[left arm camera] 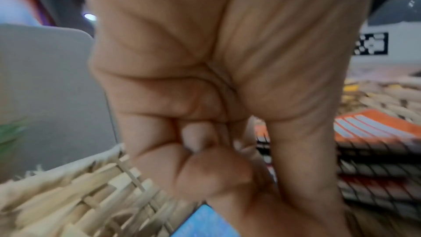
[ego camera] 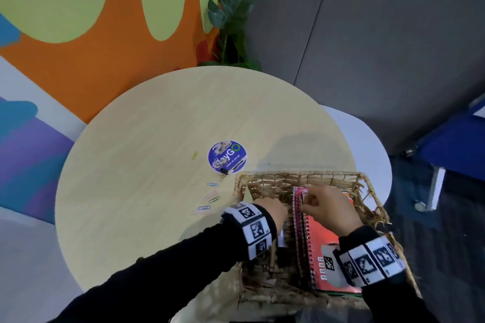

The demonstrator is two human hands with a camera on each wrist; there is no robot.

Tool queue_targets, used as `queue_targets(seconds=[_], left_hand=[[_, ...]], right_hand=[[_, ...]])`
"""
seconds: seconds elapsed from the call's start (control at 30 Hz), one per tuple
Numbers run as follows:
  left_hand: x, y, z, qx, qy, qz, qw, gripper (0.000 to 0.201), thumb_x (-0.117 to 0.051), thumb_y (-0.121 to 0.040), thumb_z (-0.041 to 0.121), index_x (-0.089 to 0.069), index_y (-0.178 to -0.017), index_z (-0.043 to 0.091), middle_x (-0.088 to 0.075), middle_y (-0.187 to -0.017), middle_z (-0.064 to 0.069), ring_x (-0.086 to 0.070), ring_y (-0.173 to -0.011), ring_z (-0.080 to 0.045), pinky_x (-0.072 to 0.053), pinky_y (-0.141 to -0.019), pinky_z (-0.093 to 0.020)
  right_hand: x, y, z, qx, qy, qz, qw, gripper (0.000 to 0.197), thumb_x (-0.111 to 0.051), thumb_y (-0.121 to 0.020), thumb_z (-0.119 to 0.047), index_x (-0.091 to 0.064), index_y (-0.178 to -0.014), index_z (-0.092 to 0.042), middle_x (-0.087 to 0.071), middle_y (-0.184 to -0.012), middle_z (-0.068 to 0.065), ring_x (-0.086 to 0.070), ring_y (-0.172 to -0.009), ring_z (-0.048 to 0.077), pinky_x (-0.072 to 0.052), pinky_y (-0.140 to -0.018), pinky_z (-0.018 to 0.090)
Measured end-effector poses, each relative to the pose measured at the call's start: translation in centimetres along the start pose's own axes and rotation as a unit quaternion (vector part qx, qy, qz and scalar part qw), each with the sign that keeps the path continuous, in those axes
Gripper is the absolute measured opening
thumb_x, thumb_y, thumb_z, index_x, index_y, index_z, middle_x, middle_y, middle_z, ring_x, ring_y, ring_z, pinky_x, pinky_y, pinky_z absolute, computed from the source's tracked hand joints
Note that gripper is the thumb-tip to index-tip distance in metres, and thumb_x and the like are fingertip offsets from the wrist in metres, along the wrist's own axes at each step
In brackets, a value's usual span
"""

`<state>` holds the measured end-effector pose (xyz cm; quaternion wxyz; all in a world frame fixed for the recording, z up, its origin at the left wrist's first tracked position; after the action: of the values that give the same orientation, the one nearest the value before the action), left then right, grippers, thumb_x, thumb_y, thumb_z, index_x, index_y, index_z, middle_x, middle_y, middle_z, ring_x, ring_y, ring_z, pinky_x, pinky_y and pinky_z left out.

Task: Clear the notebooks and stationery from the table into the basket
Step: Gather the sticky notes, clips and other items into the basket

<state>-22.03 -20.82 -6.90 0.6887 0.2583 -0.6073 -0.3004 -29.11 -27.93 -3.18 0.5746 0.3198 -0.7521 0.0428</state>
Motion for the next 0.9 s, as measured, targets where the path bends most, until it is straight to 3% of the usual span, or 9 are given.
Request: queue_targets(seconds=[0.03, 0.13, 0.17, 0.23, 0.33, 0.47, 0.6, 0.77, 0.9], left_hand=[[-0.6, -0.4, 0.4, -0.002, -0.015, -0.021, 1.000, 0.005, -0.050, -0.094, 0.005, -0.053, -0.093, 0.001, -0.057, -0.086, -0.012, -0.050, -0.067, -0.024, -0.043, -0.072, -0.030], [-2.0, -1.5, 0.9, -0.003, -0.020, -0.067, 0.998, 0.043, -0.048, -0.096, 0.007, -0.039, -0.137, -0.004, -0.054, -0.129, -0.019, -0.057, -0.106, -0.032, -0.047, -0.087, -0.037], [-2.0, -1.6, 1.0, -0.003, -0.030, -0.074, 0.997, 0.040, -0.047, -0.097, 0.006, -0.042, -0.136, -0.004, -0.056, -0.125, -0.020, -0.058, -0.107, -0.033, -0.049, -0.087, -0.036], [-1.3, -1.4, 1.0, -0.008, -0.036, -0.057, 0.998, 0.013, -0.048, -0.096, 0.006, -0.058, -0.096, -0.001, -0.057, -0.086, -0.014, -0.057, -0.073, -0.026, -0.048, -0.062, -0.030], [1.3, -1.0, -0.8, -0.017, 0.035, 0.043, 0.998, 0.025, -0.056, -0.090, 0.013, -0.052, -0.067, 0.004, -0.050, -0.065, -0.010, -0.050, -0.057, -0.025, -0.041, -0.052, -0.030], [5.7, 2.0, -7.2, -0.029, 0.275, 0.244, 0.930, 0.019, -0.060, -0.085, 0.026, -0.071, -0.094, 0.013, -0.072, -0.097, -0.006, -0.066, -0.091, -0.021, -0.051, -0.079, -0.030], [6.0, 4.9, -17.5, 0.079, 0.394, 0.366, 0.839, 0.017, -0.058, -0.084, 0.014, -0.073, -0.093, 0.012, -0.075, -0.097, -0.005, -0.068, -0.089, -0.019, -0.047, -0.080, -0.022], [0.7, 3.7, -25.8, 0.201, 0.425, 0.362, 0.805, 0.010, -0.061, -0.084, 0.014, -0.071, -0.086, 0.012, -0.075, -0.092, -0.006, -0.068, -0.090, -0.024, -0.046, -0.080, -0.024], [-2.2, 0.4, -25.8, 0.210, 0.456, 0.315, 0.805, 0.010, -0.067, -0.081, 0.020, -0.058, -0.078, 0.024, -0.065, -0.080, 0.000, -0.067, -0.088, -0.025, -0.044, -0.074, -0.022]], right_hand=[[0.2, 0.4, 0.5, 0.000, -0.013, 0.008, 1.000, 0.019, -0.067, -0.079, -0.022, -0.059, -0.063, -0.018, -0.060, -0.066, -0.003, -0.058, -0.068, 0.018, -0.049, -0.062, 0.034], [0.3, 1.2, 1.8, -0.005, -0.030, 0.022, 0.999, 0.014, -0.068, -0.081, -0.024, -0.067, -0.073, -0.013, -0.067, -0.072, -0.001, -0.062, -0.069, 0.016, -0.053, -0.066, 0.036], [0.3, 1.4, 2.1, -0.008, -0.033, 0.024, 0.999, 0.014, -0.068, -0.082, -0.024, -0.067, -0.073, -0.014, -0.068, -0.072, -0.001, -0.062, -0.068, 0.015, -0.051, -0.065, 0.034], [0.0, 1.6, 2.6, -0.016, -0.036, 0.019, 0.999, 0.013, -0.068, -0.082, -0.025, -0.067, -0.073, -0.016, -0.068, -0.070, -0.003, -0.063, -0.067, 0.013, -0.048, -0.063, 0.030], [0.1, 1.4, 2.5, -0.012, -0.048, 0.014, 0.999, 0.013, -0.068, -0.082, -0.026, -0.067, -0.071, -0.019, -0.065, -0.066, -0.007, -0.062, -0.065, 0.009, -0.045, -0.060, 0.027], [2.5, -0.5, -0.6, 0.043, -0.099, 0.025, 0.994, 0.015, -0.068, -0.083, -0.021, -0.066, -0.068, -0.020, -0.067, -0.066, -0.008, -0.062, -0.065, 0.005, -0.046, -0.059, 0.022], [5.7, -4.6, -6.3, 0.102, -0.133, 0.048, 0.985, 0.010, -0.067, -0.081, -0.017, -0.069, -0.071, -0.018, -0.068, -0.064, -0.009, -0.064, -0.062, 0.009, -0.046, -0.061, 0.020], [6.3, -12.6, -14.4, 0.158, -0.128, 0.018, 0.979, 0.012, -0.060, -0.081, -0.007, -0.070, -0.075, -0.009, -0.065, -0.066, 0.000, -0.062, -0.061, 0.017, -0.050, -0.063, 0.026], [1.3, -19.8, -19.1, 0.134, -0.085, -0.087, 0.983, 0.019, -0.052, -0.082, -0.004, -0.070, -0.075, -0.001, -0.069, -0.072, 0.010, -0.064, -0.060, 0.021, -0.057, -0.062, 0.028]])
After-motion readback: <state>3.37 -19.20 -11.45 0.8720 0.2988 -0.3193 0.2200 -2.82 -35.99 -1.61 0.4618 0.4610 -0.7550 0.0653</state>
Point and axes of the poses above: each hand's wrist, its own y-axis away from the middle knuckle, its own x-axis out of the back of the hand, z = x × y, the point moved 9 cm from there along -y, towards the middle knuckle
